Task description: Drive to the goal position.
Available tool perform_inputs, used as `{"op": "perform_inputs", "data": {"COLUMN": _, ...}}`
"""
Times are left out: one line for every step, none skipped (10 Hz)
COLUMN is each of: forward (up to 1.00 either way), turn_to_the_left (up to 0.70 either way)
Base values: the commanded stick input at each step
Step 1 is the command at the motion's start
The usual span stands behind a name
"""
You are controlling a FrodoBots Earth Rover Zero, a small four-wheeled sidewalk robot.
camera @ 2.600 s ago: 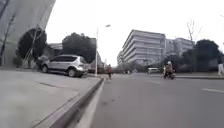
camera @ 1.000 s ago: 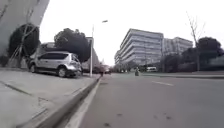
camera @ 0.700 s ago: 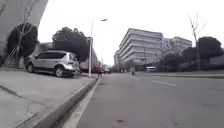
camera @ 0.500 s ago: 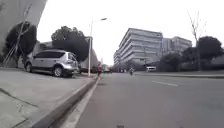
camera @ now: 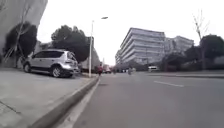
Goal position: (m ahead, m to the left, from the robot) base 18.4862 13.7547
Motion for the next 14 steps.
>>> {"op": "perform_inputs", "data": {"forward": 0.70, "turn_to_the_left": 0.00}}
{"op": "perform_inputs", "data": {"forward": 0.70, "turn_to_the_left": 0.00}}
{"op": "perform_inputs", "data": {"forward": 0.70, "turn_to_the_left": 0.05}}
{"op": "perform_inputs", "data": {"forward": 0.70, "turn_to_the_left": 0.14}}
{"op": "perform_inputs", "data": {"forward": 0.70, "turn_to_the_left": 0.14}}
{"op": "perform_inputs", "data": {"forward": 0.70, "turn_to_the_left": 0.06}}
{"op": "perform_inputs", "data": {"forward": 0.70, "turn_to_the_left": 0.00}}
{"op": "perform_inputs", "data": {"forward": 0.70, "turn_to_the_left": 0.00}}
{"op": "perform_inputs", "data": {"forward": 0.70, "turn_to_the_left": 0.00}}
{"op": "perform_inputs", "data": {"forward": 0.70, "turn_to_the_left": 0.00}}
{"op": "perform_inputs", "data": {"forward": 0.70, "turn_to_the_left": 0.00}}
{"op": "perform_inputs", "data": {"forward": 0.70, "turn_to_the_left": 0.00}}
{"op": "perform_inputs", "data": {"forward": 0.70, "turn_to_the_left": 0.00}}
{"op": "perform_inputs", "data": {"forward": 0.70, "turn_to_the_left": 0.00}}
